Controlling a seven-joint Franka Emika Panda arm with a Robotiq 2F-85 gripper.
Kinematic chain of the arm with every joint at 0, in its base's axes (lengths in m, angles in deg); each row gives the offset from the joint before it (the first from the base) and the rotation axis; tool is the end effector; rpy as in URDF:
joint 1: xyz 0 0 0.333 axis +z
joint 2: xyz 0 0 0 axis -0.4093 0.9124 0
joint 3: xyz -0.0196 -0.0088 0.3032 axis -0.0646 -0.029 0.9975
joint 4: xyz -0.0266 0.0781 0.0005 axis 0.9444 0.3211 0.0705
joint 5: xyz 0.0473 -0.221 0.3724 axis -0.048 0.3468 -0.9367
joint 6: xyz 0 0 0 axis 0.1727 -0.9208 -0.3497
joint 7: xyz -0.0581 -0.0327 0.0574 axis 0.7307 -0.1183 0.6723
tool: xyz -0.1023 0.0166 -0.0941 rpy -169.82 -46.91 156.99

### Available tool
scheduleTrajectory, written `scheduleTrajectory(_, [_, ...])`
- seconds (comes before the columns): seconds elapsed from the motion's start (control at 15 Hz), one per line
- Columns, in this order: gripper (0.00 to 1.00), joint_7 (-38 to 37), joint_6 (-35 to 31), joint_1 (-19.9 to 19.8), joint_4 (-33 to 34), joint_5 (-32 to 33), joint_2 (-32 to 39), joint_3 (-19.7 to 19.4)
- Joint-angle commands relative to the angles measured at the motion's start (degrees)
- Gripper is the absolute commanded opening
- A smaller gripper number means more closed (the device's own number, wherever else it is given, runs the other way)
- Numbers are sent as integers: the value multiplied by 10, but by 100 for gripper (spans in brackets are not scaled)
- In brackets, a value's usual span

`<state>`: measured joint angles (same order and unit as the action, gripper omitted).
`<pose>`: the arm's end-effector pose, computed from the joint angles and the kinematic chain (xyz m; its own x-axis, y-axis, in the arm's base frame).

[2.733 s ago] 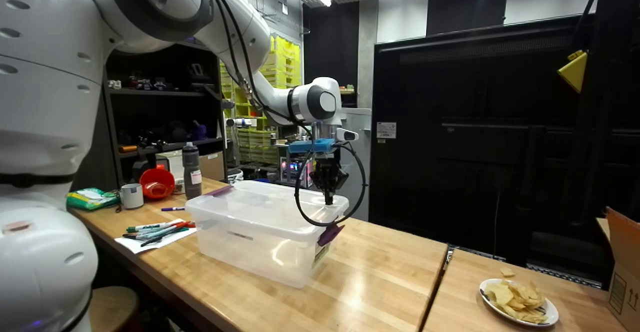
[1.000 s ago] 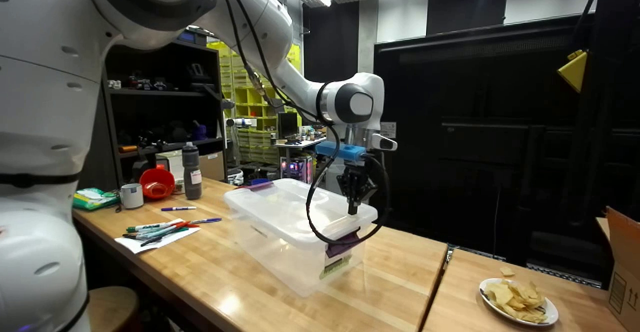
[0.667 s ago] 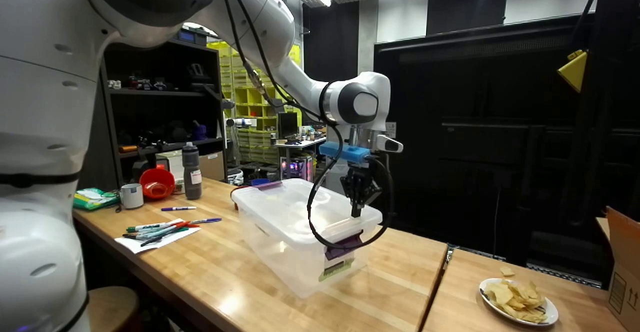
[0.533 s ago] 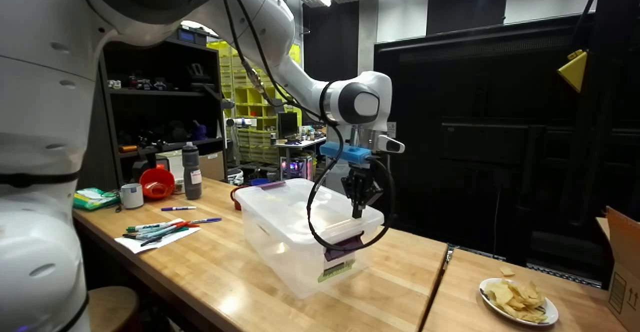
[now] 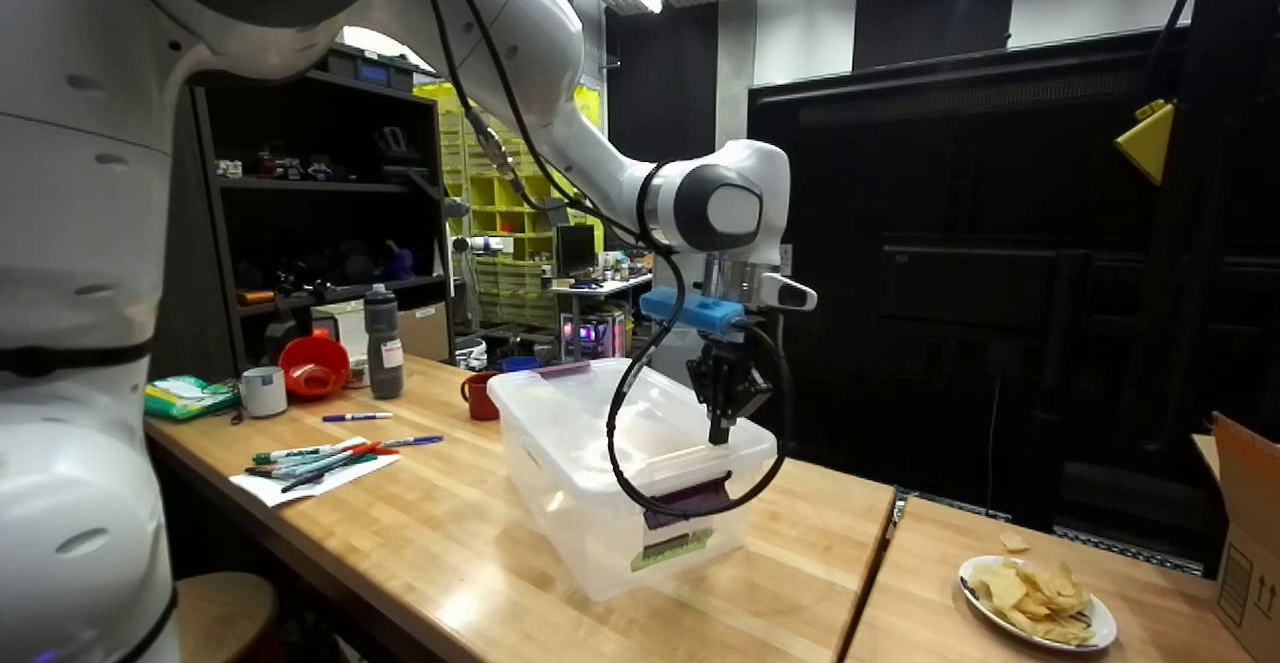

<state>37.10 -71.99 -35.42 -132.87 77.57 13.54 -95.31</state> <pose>0.5684 -0.2226 0.3119 0.9096 -0.4048 -0.0937 -0.4081 -0.9127 -0.0185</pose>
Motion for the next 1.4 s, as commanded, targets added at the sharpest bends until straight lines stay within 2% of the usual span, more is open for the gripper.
scheduleTrajectory(0.0, [0,14,-27,-10,-58,-2,-17,-8])
scheduleTrajectory(1.33, [0,36,-83,-30,-165,9,-103,-43])
